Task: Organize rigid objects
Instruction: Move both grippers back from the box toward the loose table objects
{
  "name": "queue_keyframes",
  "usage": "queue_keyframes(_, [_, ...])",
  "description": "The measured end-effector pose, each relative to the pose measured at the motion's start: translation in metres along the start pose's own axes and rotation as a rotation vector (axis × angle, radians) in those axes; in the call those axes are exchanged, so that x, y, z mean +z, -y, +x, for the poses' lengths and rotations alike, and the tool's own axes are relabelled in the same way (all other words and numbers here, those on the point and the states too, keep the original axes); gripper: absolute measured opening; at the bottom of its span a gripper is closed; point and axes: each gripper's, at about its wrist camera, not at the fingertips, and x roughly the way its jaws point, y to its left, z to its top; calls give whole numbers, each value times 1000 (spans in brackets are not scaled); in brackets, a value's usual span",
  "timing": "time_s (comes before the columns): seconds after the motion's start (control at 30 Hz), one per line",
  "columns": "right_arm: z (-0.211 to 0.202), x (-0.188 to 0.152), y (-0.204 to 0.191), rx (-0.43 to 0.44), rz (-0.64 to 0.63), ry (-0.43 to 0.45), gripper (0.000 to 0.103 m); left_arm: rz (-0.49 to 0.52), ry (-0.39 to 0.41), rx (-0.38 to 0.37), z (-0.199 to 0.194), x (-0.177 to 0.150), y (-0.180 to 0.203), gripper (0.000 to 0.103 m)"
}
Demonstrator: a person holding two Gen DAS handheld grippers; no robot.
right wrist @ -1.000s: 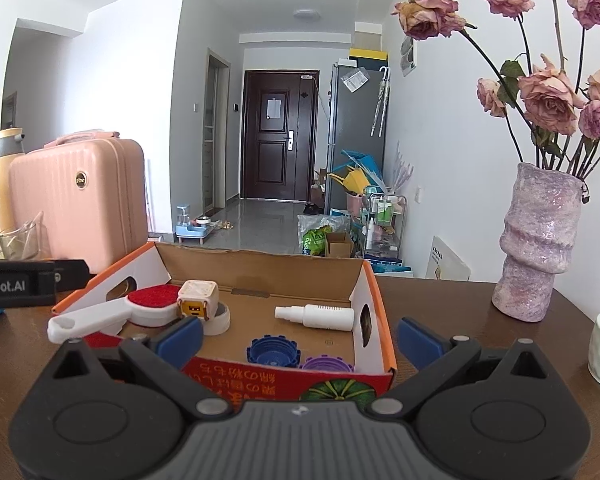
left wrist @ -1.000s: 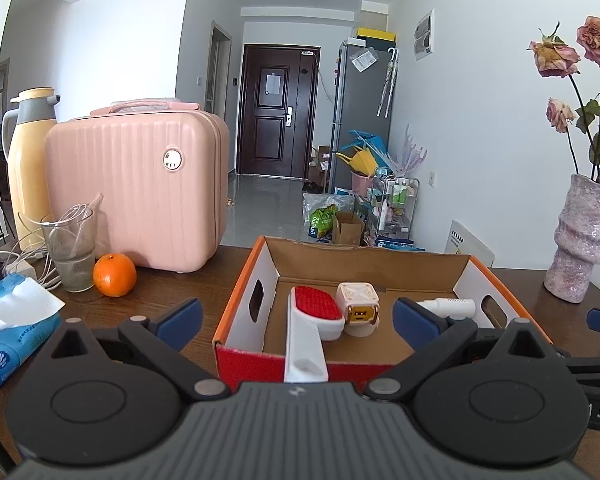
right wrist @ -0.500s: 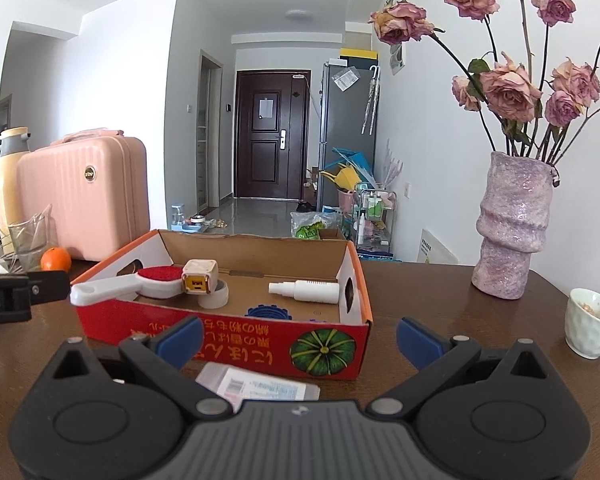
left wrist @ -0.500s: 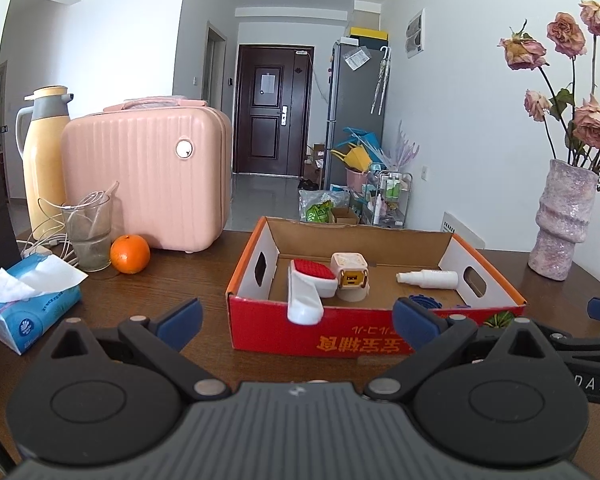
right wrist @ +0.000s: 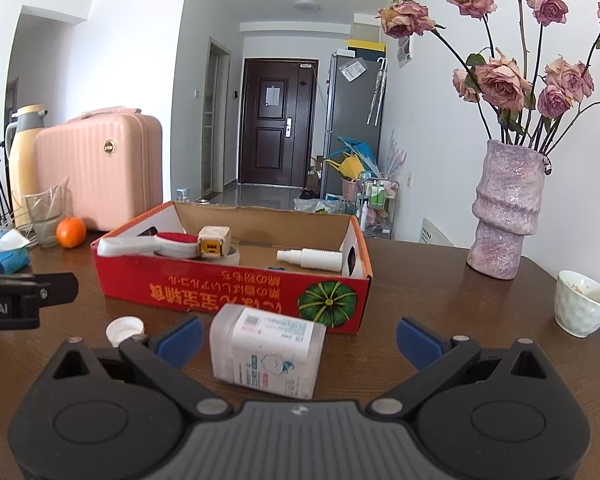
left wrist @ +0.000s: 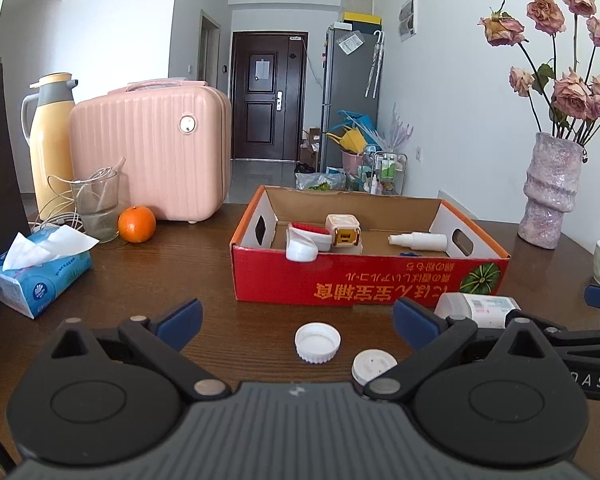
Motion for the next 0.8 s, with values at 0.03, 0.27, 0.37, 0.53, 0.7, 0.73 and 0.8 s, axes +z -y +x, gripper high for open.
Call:
queue_keyframes(0.03, [-2,-1,0,1,0,-2,103,1,-4,-1,-1,-2,-1,103])
queue_keyframes(0.27, [-9,-11,-1,0,3,-23,103,16,-39,-13,-7,-13,-1,103])
queue_keyframes(0.37, [-12,-15,-1,-2,4,-35,103,19,-49,-19,-9,-17,-2,103])
queue_keyframes(0.53, [-11,-23,-1,-16,15,-74,103,26,-71,-23,-10,-24,0,103])
queue_keyframes(0.7, [-7,-32,-3,-38,18,-112,103,34,-82,-25,-9,-26,1,103])
queue_keyframes(0.73, [-6,-32,-3,-41,22,-117,103,32,-84,-25,-9,-26,1,103])
queue_keyframes(0.8, [-3,-33,-2,-47,37,-133,103,30,-89,-22,-8,-26,0,103])
